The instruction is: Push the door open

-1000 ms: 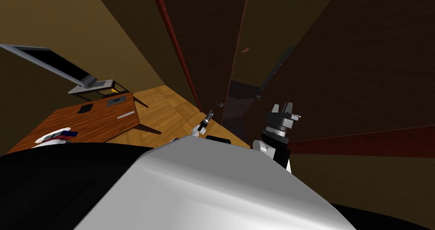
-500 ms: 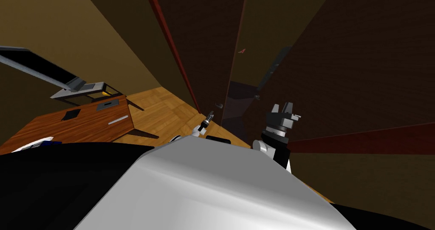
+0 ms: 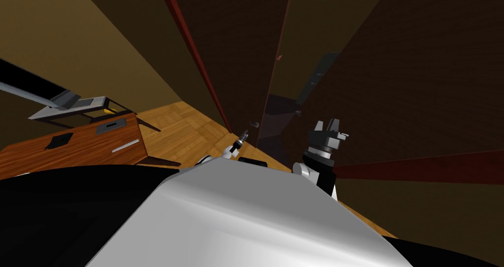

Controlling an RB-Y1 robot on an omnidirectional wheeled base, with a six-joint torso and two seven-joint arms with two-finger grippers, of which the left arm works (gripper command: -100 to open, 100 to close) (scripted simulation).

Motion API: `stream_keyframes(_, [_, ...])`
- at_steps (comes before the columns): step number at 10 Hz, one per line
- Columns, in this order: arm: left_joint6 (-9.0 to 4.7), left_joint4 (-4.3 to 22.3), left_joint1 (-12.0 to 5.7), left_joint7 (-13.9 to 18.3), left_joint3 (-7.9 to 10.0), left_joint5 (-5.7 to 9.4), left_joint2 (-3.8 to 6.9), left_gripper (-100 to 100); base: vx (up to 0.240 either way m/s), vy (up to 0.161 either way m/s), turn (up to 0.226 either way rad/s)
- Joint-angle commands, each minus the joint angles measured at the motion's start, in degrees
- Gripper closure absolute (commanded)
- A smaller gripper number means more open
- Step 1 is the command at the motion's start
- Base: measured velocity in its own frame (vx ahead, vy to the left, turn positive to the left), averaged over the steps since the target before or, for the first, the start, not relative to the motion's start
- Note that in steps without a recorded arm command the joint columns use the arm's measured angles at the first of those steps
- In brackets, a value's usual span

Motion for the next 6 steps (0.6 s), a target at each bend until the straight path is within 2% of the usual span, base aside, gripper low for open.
stream_keyframes(1, [-0.32, 1.7, -0.74, 0.3, -0.12, -0.20, -0.12, -100, 0.051, 0.059, -0.068])
stream_keyframes(2, [0.00, 0.7, -0.26, 0.2, -0.13, -0.16, -0.01, -100, 0.021, 0.025, -0.012])
stream_keyframes(3, [-0.05, 0.9, -0.26, 0.0, 0.05, -0.05, -0.02, -100, 0.102, -0.016, -0.033])
stream_keyframes(6, [-0.13, 1.1, -0.20, -0.4, 0.38, 0.16, -0.20, -100, 0.178, -0.070, -0.028])
